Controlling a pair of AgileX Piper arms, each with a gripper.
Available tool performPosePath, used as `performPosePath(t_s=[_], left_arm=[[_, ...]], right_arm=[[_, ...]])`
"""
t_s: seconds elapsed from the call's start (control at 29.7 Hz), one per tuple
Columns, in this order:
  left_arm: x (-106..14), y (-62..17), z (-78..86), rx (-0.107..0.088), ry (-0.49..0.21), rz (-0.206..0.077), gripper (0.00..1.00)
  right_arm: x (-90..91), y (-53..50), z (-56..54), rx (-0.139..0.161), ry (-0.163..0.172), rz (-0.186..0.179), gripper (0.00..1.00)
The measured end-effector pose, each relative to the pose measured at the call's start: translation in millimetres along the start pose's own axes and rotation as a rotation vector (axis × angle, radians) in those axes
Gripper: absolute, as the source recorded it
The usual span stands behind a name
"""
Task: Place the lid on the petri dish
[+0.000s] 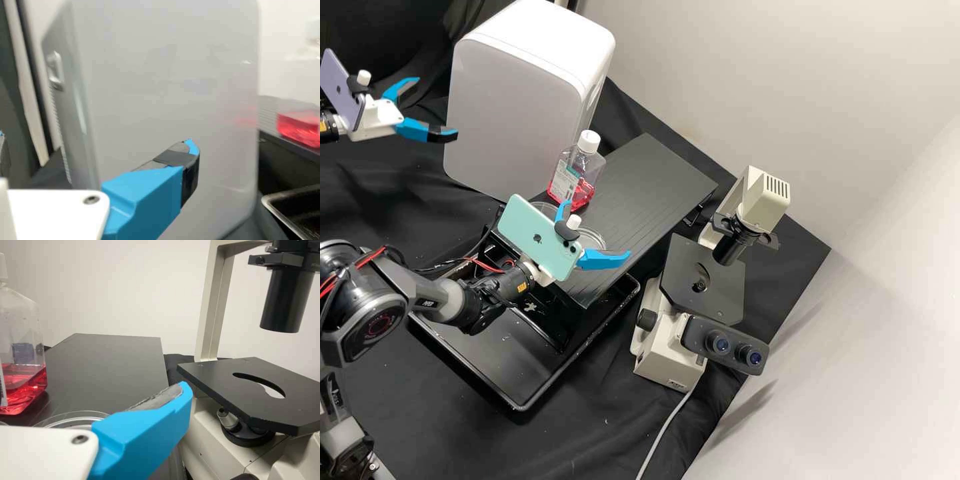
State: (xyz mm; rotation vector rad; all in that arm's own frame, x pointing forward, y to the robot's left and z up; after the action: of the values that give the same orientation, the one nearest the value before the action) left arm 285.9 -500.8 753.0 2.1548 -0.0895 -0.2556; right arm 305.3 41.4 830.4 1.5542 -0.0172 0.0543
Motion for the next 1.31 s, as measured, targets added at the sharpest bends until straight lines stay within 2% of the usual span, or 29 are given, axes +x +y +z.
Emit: performPosePath(t_s=[0.1, 0.13, 0.34, 0.54, 1.04, 1.31], left_arm=[[-10.3, -15.5, 7.2, 0.018, -0.059, -0.033, 1.00], [-13.3, -19.3, 9.2, 0.016, -0.080, -0.040, 1.00], [-34.4, -33.1, 22.1, 0.035, -0.214, -0.096, 1.00], [-45.0, -34.4, 26.0, 0.043, -0.246, -0.110, 1.00], [-46.2, -35.6, 31.6, 0.068, -0.311, -0.119, 1.00], [-47.0, -40.1, 36.3, 0.070, -0.333, -0.137, 1.00]], right_arm=[[0.0, 0.0, 0.0, 0.000, 0.000, 0.000, 1.00], [0.0, 0.0, 0.0, 0.000, 0.000, 0.000, 1.00], [0.0, 0.0, 0.0, 0.000, 0.000, 0.000, 1.00], [0.0, 0.0, 0.0, 0.000, 0.000, 0.000, 1.00], [0.0, 0.0, 0.0, 0.000, 0.000, 0.000, 1.00], [0.0, 0.0, 0.0, 0.000, 0.000, 0.000, 1.00]])
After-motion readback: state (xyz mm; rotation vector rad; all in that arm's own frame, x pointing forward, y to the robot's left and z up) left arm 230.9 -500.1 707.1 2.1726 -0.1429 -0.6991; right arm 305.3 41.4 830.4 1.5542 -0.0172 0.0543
